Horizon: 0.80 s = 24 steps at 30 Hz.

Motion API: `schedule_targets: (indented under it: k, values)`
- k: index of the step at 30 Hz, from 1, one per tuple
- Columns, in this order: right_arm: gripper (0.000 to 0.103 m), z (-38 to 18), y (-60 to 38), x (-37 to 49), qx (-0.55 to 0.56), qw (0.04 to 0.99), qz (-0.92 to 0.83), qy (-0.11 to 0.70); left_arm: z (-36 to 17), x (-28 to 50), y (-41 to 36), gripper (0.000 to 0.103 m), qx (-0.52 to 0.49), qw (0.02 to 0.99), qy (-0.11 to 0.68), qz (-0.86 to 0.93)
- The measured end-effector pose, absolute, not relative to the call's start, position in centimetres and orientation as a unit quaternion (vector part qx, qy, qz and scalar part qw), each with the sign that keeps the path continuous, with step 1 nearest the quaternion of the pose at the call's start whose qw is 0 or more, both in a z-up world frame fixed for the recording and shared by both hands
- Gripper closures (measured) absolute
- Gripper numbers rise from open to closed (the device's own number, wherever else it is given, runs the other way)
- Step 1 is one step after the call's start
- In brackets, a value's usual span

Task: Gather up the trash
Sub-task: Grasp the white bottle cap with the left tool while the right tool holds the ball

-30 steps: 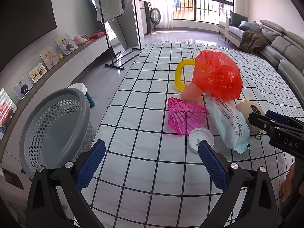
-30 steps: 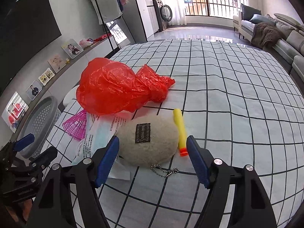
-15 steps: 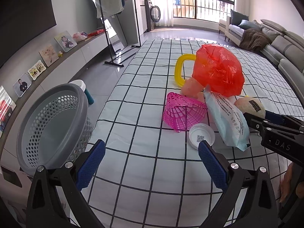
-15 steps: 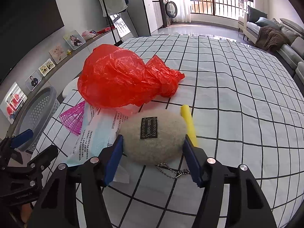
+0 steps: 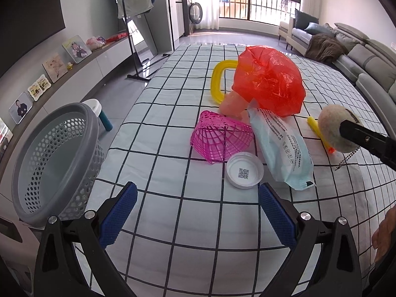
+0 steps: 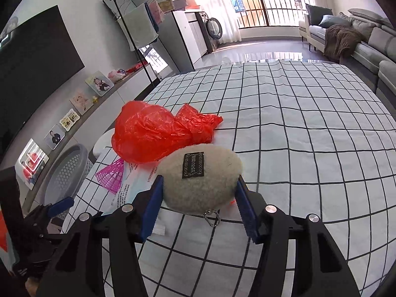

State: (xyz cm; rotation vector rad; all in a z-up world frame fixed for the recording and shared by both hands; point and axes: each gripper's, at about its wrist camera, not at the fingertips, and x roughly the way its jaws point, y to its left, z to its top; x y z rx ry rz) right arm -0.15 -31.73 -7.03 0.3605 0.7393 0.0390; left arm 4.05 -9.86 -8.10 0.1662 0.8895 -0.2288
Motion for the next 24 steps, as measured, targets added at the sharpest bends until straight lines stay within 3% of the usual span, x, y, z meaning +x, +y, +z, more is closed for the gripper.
schedule_targets:
  k: [14, 19, 22, 24]
  values:
    - [0.048, -6.3, -33.6, -1.7, 0.206, 0.916, 0.027, 0.343, -10.3, 5.8, -13.0, 0.008, 0.082, 0.875, 0.462, -0.117]
    - [0.048, -6.4, -33.6, -1.9, 0.208, 0.916, 0.029, 0.343, -10.3, 6.1, -13.6, 0.025, 0.077, 0.875, 0.462, -0.123]
    - [0.048, -6.4, -33.4, -2.0, 0.208, 0.915, 0.029, 0.343, -10.2, 5.7, -13.9, 0.041, 0.078, 0.877, 0.455, -0.131]
    - [0.048, -6.2, -33.3, -2.1, 0.206, 0.916, 0.030, 0.342, -10.1, 5.3, -13.9, 0.058, 0.078, 0.877, 0.453, -0.138]
